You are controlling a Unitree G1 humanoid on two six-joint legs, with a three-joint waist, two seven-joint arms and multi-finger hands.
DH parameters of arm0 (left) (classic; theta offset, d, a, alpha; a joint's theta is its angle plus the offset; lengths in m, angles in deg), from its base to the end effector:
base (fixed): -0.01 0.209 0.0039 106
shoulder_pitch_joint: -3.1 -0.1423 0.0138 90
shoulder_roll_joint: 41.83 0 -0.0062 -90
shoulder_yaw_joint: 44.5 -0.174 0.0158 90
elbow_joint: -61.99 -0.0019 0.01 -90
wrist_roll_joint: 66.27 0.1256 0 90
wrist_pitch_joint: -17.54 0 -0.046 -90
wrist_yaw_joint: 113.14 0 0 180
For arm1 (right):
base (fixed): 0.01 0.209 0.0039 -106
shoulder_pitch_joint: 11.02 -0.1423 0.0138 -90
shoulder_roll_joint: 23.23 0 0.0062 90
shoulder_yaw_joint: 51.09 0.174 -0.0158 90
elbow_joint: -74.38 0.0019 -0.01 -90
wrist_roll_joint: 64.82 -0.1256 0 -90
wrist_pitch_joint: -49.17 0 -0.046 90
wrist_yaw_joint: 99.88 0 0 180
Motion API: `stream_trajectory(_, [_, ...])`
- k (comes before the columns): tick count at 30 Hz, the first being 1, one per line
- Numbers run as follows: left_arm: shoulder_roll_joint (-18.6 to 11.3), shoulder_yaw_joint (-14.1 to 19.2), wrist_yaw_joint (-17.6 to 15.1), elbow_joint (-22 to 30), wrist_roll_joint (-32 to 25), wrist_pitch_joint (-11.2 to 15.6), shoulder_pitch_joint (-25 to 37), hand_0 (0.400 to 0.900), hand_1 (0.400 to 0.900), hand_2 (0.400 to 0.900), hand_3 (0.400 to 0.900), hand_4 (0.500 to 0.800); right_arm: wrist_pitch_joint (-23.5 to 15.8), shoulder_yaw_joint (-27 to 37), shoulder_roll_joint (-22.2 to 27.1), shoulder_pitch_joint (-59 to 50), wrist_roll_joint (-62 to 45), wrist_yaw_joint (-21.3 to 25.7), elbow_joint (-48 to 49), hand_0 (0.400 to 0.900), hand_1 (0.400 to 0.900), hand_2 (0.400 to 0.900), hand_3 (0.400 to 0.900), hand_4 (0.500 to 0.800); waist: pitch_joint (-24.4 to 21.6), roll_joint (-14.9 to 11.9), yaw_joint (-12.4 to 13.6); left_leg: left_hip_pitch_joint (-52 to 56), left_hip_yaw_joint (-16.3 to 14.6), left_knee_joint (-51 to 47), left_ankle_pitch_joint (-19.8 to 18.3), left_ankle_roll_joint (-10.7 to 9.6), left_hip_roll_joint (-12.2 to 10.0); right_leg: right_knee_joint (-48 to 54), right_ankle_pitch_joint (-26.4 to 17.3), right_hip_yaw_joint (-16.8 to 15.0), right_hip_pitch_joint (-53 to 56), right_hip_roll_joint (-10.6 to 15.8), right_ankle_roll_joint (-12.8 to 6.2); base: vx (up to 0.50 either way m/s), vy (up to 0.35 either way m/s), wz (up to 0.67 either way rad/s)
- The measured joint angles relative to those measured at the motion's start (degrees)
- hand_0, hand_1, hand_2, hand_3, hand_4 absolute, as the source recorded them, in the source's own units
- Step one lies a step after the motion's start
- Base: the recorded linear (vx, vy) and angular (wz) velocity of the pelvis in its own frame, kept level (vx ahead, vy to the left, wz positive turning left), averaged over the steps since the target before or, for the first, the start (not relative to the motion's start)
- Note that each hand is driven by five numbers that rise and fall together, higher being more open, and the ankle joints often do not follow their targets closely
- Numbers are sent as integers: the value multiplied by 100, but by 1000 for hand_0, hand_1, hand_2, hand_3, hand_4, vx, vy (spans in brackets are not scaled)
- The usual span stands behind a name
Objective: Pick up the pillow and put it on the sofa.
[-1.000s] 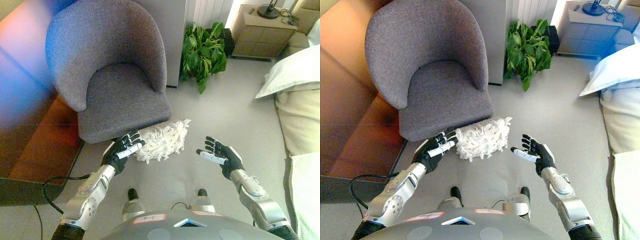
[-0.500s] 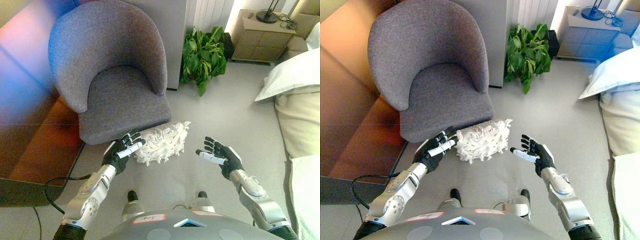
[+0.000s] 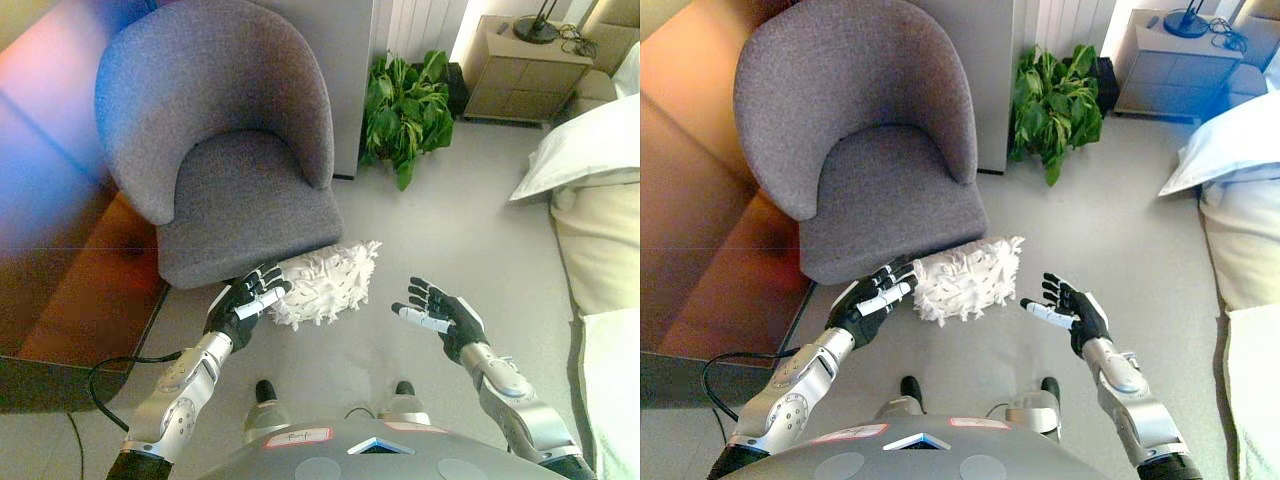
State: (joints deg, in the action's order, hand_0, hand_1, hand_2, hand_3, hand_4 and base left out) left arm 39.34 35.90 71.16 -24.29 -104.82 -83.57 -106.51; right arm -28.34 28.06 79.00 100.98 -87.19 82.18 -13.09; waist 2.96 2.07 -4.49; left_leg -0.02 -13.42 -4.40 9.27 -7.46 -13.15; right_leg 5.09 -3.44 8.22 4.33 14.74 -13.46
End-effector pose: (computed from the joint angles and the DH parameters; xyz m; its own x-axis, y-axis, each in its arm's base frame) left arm 0.1116 0.2040 0.0113 0.8544 -0.2064 -0.4769 0.0579 0.9499 -0.3073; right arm 0.0983 -0.2161 0.0049 0.8068 0.0307 -0.5900 -0.0805 0.9950 -0.0583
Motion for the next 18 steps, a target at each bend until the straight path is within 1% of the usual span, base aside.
stream_trajectory(2, [-8,0,-1,0,-2,12,21,900,900,900,900,800,-1,-8,6,-27,-25,-17,-7,900,900,900,900,800,67,-20,-1,-125,11,240,-25,60,-83,-58,33,-60,-63,-66,59,6,-90,-12])
stream_trajectory(4, [-16,0,4,-2,-5,52,46,900,900,900,900,800,-2,-8,22,-113,-73,-35,-18,900,900,900,900,800,268,-78,-1,-262,5,601,35,210,-166,-191,97,-173,-96,-138,155,63,-62,-13])
stream_trajectory(5, [-21,0,16,-3,-6,89,49,900,900,900,900,800,-8,-7,37,-154,-85,-43,-19,900,900,900,900,800,373,-124,2,-331,-2,781,108,307,-197,-368,163,-212,-166,-146,195,124,-25,-15])
stream_trajectory(7, [-60,0,78,-6,-8,140,30,900,900,900,900,800,-14,7,60,-161,-127,-101,-18,900,900,900,900,800,489,-242,8,-486,15,1036,349,579,-207,-634,246,-273,-322,-134,266,169,6,-15])
stream_trajectory(8, [-73,0,131,-6,-10,154,8,900,900,900,900,800,-18,32,95,-156,-146,-149,-16,900,900,900,900,800,544,-295,15,-558,13,1140,490,561,-201,-659,248,-313,-345,-119,276,190,30,-15])
stream_trajectory(9, [-71,0,206,-4,-16,154,-29,900,900,900,900,800,-23,70,138,-78,-154,-173,-10,900,900,900,900,800,586,-365,7,-644,45,1246,599,481,-168,-588,232,-341,-349,-75,294,244,62,-20])
stream_trajectory(10, [-68,0,283,-3,-70,154,-68,900,900,900,900,800,-27,153,160,-6,-153,-213,-11,900,900,900,900,800,598,-382,-1,-703,54,1396,550,436,-91,-495,218,-377,-356,-7,304,249,88,-18])
stream_trajectory(11, [-57,1,348,14,-77,155,-137,900,900,900,900,800,-28,237,207,50,-153,-242,15,900,900,900,900,800,600,-360,29,-744,53,1544,359,421,1,-393,214,-484,-354,24,293,261,107,-20])
stream_trajectory(12, [27,2,415,72,-113,158,-250,900,900,900,900,800,-29,328,462,216,-155,-271,208,900,900,900,900,800,573,-52,53,-702,140,1343,-306,525,-41,-517,193,-507,-408,-126,248,225,105,-18])
stream_trajectory(13, [12,35,478,169,-171,218,-312,900,900,900,900,800,-60,434,577,309,-153,-370,281,900,900,900,900,800,664,195,100,-604,348,1144,-543,-173,-154,-1347,355,-512,-740,-295,199,226,113,-22])
stream_trajectory(14, [-132,107,481,166,-185,224,-295,900,900,900,900,800,-43,427,456,340,-157,-401,260,900,900,900,900,800,770,61,153,-606,347,1148,-558,-181,-153,-2174,769,-464,-1081,-308,305,272,123,-31])
stream_trajectory(15, [-274,184,497,162,-189,250,-276,900,900,900,900,800,-44,396,388,484,-156,-470,264,900,900,900,900,800,794,-163,143,-663,388,1100,-560,-188,-41,-2492,1063,-522,-1374,-248,459,345,124,-42])
stream_trajectory(16, [-280,201,502,159,-190,258,-247,900,900,900,900,800,-41,411,337,577,-155,-487,252,900,900,900,900,800,797,-218,148,-732,413,1068,-593,-161,-24,-2335,1041,-484,-1384,-248,467,389,109,-51])
stream_trajectory(17, [-252,196,545,158,-195,262,-246,900,900,900,900,800,-45,457,308,593,-155,-489,241,900,900,900,900,800,817,-198,223,-687,389,1106,-635,-86,163,-1987,945,-492,-1369,-215,410,395,90,-53])
stream_trajectory(18, [-139,189,560,200,-198,296,-363,900,900,900,900,800,-59,465,400,567,-162,-506,243,900,900,900,900,800,824,1,443,-559,405,834,-595,42,83,-2063,978,-500,-1343,-458,457,405,90,-49])
